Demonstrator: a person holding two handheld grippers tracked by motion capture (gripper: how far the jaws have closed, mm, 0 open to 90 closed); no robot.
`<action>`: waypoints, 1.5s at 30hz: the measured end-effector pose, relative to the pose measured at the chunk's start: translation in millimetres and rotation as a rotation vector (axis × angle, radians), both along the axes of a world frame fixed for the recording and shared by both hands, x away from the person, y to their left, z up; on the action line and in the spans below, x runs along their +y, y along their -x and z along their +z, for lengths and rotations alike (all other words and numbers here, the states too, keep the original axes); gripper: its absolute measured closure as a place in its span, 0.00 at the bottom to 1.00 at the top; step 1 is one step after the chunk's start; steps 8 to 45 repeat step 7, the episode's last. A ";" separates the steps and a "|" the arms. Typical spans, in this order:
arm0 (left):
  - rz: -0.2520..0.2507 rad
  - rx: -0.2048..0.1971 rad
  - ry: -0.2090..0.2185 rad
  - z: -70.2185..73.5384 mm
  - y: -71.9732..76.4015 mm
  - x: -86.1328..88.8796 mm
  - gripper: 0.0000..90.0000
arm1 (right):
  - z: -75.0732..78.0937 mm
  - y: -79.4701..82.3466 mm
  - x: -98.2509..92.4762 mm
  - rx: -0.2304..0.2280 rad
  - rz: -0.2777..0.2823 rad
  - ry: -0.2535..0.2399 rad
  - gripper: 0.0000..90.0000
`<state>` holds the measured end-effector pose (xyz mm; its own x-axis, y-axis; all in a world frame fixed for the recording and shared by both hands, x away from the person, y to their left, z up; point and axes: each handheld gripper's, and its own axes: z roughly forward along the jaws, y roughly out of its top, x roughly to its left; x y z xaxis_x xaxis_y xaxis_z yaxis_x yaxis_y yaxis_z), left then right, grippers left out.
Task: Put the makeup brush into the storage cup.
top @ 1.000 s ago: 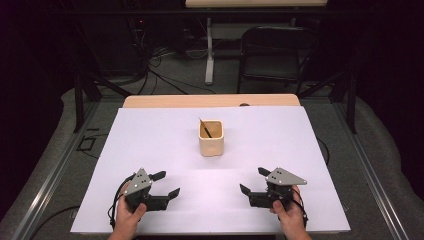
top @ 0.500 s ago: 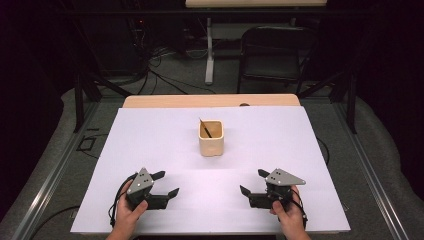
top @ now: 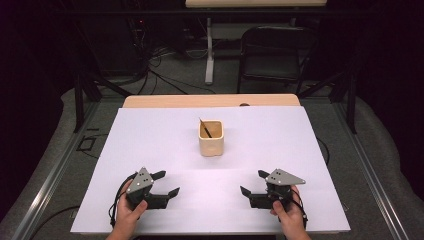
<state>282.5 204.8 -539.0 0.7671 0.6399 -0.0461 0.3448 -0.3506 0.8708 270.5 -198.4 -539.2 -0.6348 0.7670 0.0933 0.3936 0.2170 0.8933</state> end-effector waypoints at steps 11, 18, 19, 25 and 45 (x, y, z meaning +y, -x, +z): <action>-0.004 0.012 0.050 2.5 1.5 2.3 0.24 | 0.6 1.0 1.6 0.000 0.006 -0.002 0.16; -0.004 0.012 0.050 2.5 1.5 2.3 0.24 | 0.6 1.0 1.6 0.000 0.006 -0.002 0.16; -0.004 0.012 0.050 2.5 1.5 2.3 0.24 | 0.6 1.0 1.6 0.000 0.006 -0.002 0.16; -0.004 0.012 0.050 2.5 1.5 2.3 0.24 | 0.6 1.0 1.6 0.000 0.006 -0.002 0.16; -0.004 0.012 0.050 2.5 1.5 2.3 0.24 | 0.6 1.0 1.6 0.000 0.006 -0.002 0.16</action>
